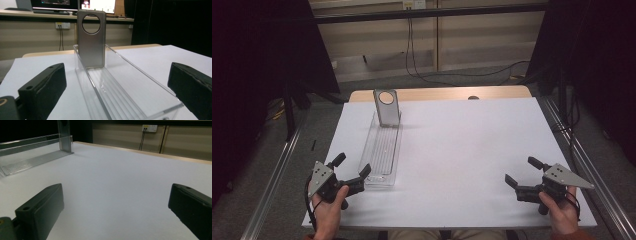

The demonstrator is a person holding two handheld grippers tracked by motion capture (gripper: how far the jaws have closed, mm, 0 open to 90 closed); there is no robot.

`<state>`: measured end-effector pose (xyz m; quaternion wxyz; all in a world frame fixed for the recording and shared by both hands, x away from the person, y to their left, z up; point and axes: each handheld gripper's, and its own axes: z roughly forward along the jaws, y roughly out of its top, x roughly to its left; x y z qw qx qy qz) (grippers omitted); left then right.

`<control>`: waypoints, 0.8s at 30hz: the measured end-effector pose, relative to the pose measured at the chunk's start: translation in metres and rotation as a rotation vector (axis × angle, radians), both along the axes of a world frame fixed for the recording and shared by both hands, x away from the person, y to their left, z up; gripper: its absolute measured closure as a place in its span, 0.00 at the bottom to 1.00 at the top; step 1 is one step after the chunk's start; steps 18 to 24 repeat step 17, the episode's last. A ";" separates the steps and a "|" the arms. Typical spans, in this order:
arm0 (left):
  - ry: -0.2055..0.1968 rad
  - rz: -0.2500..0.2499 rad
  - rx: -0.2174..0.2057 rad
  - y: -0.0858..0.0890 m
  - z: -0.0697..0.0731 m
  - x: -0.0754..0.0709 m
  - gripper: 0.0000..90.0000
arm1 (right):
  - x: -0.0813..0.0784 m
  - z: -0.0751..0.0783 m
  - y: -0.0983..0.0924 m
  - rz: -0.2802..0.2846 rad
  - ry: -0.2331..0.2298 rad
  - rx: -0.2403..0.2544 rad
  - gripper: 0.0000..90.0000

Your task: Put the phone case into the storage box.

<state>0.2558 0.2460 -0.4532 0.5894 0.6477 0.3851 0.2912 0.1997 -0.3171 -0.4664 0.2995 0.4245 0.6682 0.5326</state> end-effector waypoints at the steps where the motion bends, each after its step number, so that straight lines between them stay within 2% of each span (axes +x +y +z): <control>1: 0.000 0.004 0.007 0.001 -0.002 -0.002 0.02 | 0.000 0.000 0.000 0.000 0.000 0.001 0.00; 4: 0.015 0.023 0.020 0.004 -0.006 -0.007 0.02 | 0.000 0.000 0.000 -0.003 -0.001 -0.001 0.00; 7: 0.020 0.015 0.018 0.007 -0.010 -0.011 0.02 | 0.001 0.000 0.000 -0.003 -0.003 -0.002 0.00; 10: 0.003 0.035 0.023 0.008 -0.008 -0.014 0.02 | 0.001 -0.001 0.000 -0.002 0.001 -0.004 0.00; 11: -0.004 0.024 0.018 0.008 -0.007 -0.014 0.02 | 0.001 -0.001 -0.001 0.002 0.000 -0.006 0.00; 13: -0.006 0.031 0.030 0.007 -0.007 -0.016 0.02 | 0.001 -0.001 0.000 0.002 0.004 -0.009 0.00; 16: -0.015 0.027 0.015 0.008 -0.005 -0.015 0.02 | 0.002 -0.002 0.000 0.005 0.005 -0.008 0.00; 24: -0.015 0.025 0.016 0.007 -0.005 -0.015 0.02 | 0.003 -0.002 0.001 0.007 0.003 -0.010 0.00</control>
